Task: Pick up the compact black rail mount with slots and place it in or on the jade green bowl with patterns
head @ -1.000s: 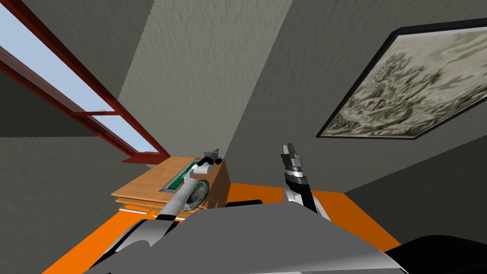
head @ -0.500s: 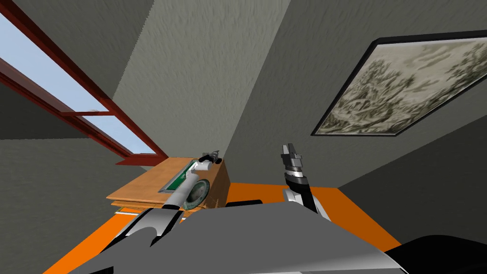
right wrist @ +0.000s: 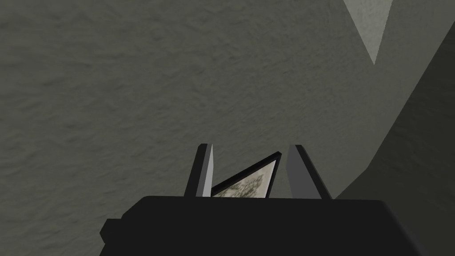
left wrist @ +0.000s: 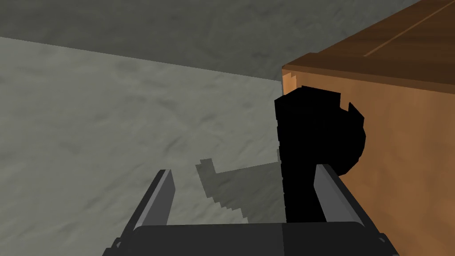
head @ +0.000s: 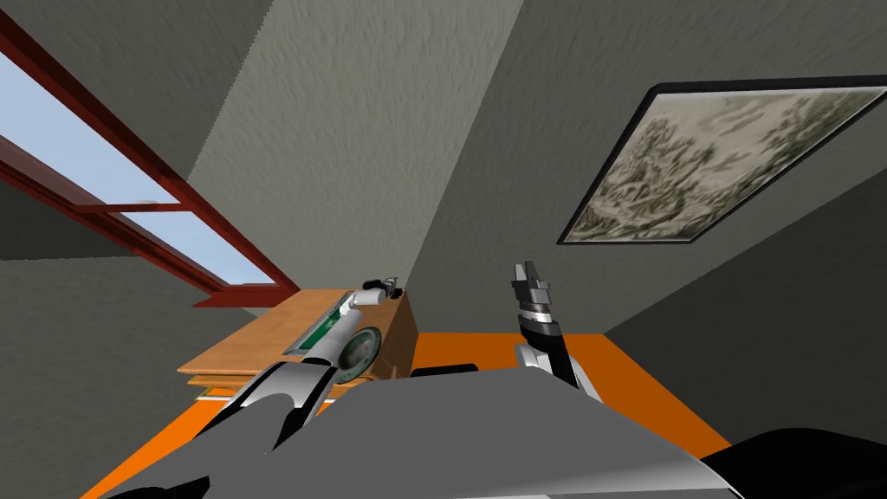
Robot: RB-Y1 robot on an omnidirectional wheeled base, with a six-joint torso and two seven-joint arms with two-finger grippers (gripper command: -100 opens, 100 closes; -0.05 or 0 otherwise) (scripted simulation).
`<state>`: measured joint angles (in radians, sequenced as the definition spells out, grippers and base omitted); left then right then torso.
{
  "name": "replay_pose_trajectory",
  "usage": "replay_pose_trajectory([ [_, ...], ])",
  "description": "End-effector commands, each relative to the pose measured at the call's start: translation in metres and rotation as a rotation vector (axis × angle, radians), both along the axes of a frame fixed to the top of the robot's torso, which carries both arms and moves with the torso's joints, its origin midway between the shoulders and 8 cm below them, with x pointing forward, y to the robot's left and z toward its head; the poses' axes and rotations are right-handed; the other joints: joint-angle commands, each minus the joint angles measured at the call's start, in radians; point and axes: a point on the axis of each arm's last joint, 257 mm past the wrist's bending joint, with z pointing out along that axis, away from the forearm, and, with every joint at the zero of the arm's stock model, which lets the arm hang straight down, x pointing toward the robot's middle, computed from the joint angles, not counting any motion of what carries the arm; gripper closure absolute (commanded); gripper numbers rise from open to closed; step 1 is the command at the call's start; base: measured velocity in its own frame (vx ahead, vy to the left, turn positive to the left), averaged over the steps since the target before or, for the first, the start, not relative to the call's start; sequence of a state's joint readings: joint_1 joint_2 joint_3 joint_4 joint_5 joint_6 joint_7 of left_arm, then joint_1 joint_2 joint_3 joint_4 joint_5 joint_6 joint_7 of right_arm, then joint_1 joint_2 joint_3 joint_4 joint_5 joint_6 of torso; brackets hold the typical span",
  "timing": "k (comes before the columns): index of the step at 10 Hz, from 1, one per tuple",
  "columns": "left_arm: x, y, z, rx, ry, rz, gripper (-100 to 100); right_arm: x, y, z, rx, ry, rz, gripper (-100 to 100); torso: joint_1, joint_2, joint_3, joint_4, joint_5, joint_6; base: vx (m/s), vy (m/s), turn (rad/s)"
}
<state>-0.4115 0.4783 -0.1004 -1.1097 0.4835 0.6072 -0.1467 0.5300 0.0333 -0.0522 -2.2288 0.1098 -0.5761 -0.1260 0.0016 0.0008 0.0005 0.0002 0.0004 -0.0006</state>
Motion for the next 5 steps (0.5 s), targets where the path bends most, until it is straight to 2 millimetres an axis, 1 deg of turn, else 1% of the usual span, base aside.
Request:
replay_pose_trajectory([
  [1,-0.006,0.005,-0.010,0.000,0.048,0.010,-100,0.000,0.000,0.000,0.000,0.000,0.000,0,0.000,0.000,0.000,0.000,0.000,0.000,-0.019,0.019,-0.047],
  [2,-0.005,0.009,-0.011,-0.001,0.084,0.014,-100,0.000,0.000,0.000,0.000,0.000,0.000,0,0.000,0.000,0.000,0.000,0.000,0.000,-0.018,0.016,-0.085],
  [3,-0.010,0.013,-0.018,0.000,0.108,0.023,-100,0.000,0.000,0.000,0.000,0.000,0.000,0,0.000,0.000,0.000,0.000,0.000,0.000,-0.012,0.016,-0.045],
  [4,-0.010,0.018,-0.020,-0.001,0.147,0.030,-100,0.000,0.000,0.000,0.000,0.000,0.000,0,0.000,-0.001,0.000,0.000,0.000,0.000,-0.011,0.017,-0.088],
  [5,-0.014,0.021,-0.025,-0.002,0.165,0.036,-100,0.000,0.000,0.000,0.000,0.000,0.000,0,0.000,-0.001,0.000,0.000,0.000,0.000,-0.007,0.017,-0.044],
])
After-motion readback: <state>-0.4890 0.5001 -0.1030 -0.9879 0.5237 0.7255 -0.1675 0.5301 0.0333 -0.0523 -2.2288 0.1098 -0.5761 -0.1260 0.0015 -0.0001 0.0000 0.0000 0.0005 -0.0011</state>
